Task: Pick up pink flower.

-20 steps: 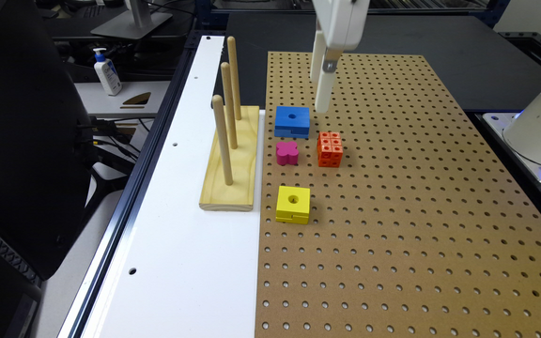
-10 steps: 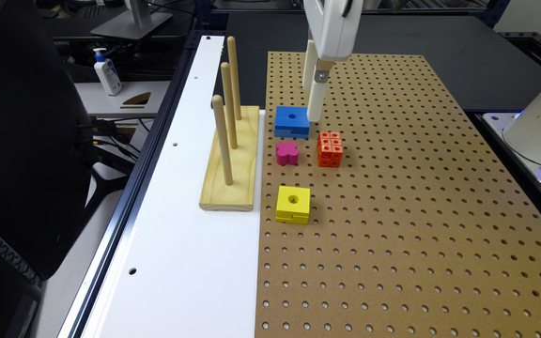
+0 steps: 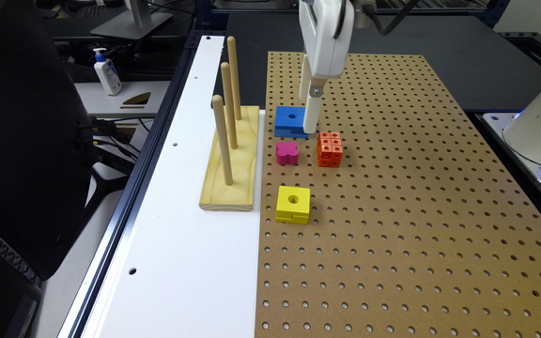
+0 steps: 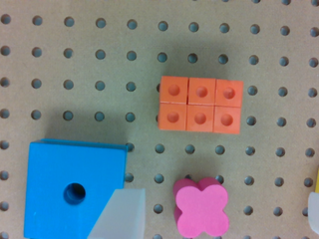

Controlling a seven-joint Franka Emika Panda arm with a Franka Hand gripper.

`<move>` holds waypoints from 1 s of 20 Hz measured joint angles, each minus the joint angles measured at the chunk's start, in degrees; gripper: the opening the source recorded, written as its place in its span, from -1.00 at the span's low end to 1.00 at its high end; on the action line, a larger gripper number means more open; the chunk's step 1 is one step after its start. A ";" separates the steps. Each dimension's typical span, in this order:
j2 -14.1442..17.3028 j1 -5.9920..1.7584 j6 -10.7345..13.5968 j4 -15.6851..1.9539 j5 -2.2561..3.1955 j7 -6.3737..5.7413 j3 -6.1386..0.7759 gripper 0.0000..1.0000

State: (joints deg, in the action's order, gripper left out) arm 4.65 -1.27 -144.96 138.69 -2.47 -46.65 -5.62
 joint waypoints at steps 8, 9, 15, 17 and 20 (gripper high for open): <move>4.33 0.00 -3.75 -0.20 0.00 0.00 0.00 1.00; 4.55 0.00 -3.85 -0.20 0.00 0.00 0.00 1.00; 7.75 0.02 -7.05 -0.25 0.00 0.00 0.00 1.00; 8.04 0.06 -7.45 -0.29 0.00 0.00 -0.05 1.00; 8.06 0.22 -7.48 -0.77 0.00 -0.07 -0.21 1.00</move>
State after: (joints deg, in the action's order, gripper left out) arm 12.71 -1.05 -152.44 137.92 -2.47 -46.71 -5.84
